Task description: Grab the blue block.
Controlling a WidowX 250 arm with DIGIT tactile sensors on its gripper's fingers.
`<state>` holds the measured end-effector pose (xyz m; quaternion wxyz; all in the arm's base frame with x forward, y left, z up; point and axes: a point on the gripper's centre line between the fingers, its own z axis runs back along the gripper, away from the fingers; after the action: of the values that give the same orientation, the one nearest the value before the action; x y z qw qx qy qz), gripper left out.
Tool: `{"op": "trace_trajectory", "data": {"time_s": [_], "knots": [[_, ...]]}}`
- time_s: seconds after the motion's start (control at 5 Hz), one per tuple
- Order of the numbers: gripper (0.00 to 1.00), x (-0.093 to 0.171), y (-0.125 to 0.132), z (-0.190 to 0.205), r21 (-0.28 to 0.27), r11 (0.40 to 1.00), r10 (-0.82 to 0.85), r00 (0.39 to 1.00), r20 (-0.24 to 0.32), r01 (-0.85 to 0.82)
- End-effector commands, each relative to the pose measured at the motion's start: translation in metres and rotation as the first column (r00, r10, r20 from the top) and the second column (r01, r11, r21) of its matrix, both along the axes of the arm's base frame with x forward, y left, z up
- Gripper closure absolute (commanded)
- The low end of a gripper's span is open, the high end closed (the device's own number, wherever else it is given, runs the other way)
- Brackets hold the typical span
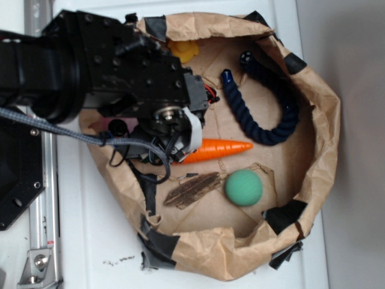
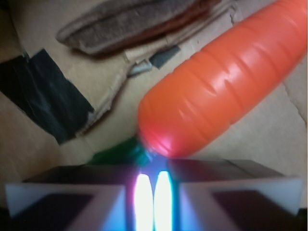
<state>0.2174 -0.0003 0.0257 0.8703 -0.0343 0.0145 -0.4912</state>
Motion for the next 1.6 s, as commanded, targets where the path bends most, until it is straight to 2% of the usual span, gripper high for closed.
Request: {"op": "trace_trajectory", "data": {"time_s": [0.0, 0.2, 0.4, 1.0, 1.2, 1.4], "knots": [[0.00, 0.016, 0.043, 0.019, 0.056, 0.991, 0.114, 0.986, 0.124, -0.122], [0.00, 0.019, 0.061, 0.015, 0.081, 0.981, 0.166, 0.978, 0.124, -0.177], [0.00, 0.021, 0.078, 0.013, 0.070, 0.974, 0.206, 0.972, 0.116, -0.215], [0.00, 0.019, 0.078, 0.002, 0.071, 0.979, 0.185, 0.979, 0.086, -0.191], [0.00, 0.011, 0.075, -0.010, 0.095, 0.989, 0.103, 0.991, 0.081, -0.110], [0.00, -0.005, 0.071, -0.036, 0.165, 0.985, 0.044, 0.999, 0.009, -0.045]]}}
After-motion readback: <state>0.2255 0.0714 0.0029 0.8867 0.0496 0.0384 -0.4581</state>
